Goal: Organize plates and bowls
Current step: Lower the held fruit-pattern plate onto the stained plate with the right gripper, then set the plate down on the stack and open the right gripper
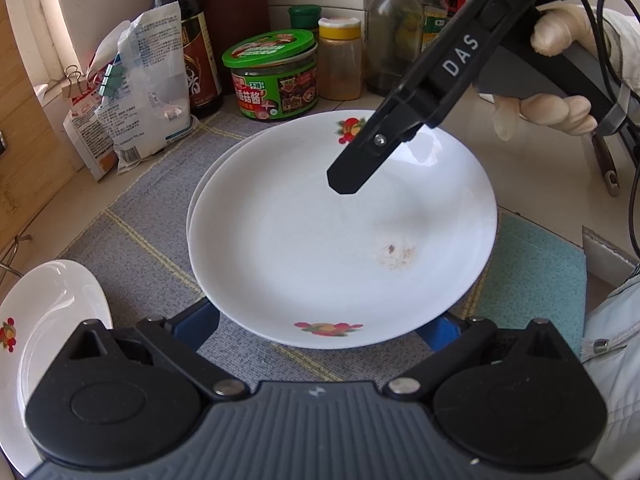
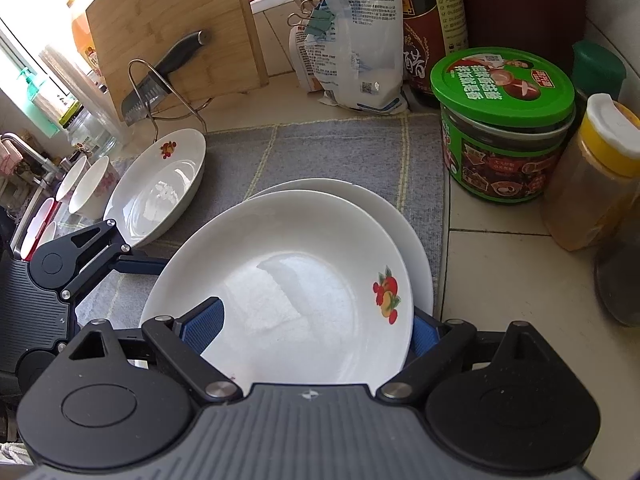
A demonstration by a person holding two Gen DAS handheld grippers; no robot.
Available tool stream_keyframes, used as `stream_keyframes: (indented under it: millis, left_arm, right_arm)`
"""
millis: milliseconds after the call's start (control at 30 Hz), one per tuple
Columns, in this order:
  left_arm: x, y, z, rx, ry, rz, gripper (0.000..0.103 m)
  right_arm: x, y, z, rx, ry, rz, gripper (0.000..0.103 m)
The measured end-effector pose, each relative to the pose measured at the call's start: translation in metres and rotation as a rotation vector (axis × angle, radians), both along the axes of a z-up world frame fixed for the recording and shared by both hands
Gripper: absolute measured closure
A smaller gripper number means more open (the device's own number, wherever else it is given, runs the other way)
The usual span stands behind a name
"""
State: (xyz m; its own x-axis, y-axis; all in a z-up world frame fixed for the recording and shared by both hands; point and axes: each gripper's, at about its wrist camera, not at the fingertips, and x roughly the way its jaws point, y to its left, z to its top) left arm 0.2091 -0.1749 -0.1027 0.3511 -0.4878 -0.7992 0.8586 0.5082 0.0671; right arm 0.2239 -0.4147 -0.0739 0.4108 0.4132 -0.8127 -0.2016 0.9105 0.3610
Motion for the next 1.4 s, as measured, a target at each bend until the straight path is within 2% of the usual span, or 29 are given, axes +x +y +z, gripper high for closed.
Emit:
stream_keyframes:
  millis: [900, 1400]
  left_arm:
    - [-0.002, -0.001, -0.001, -0.014, -0.026, -0.034, 0.000]
    - [-0.003, 0.001, -0.001, -0.034, -0.029, -0.026, 0.000]
  right_arm:
    - [-0.010, -0.003, 0.007, -0.027, -0.024, -0.029, 0.007]
    - [-0.013, 0.004, 0.009, -0.094, -0.026, -0.043, 0.007]
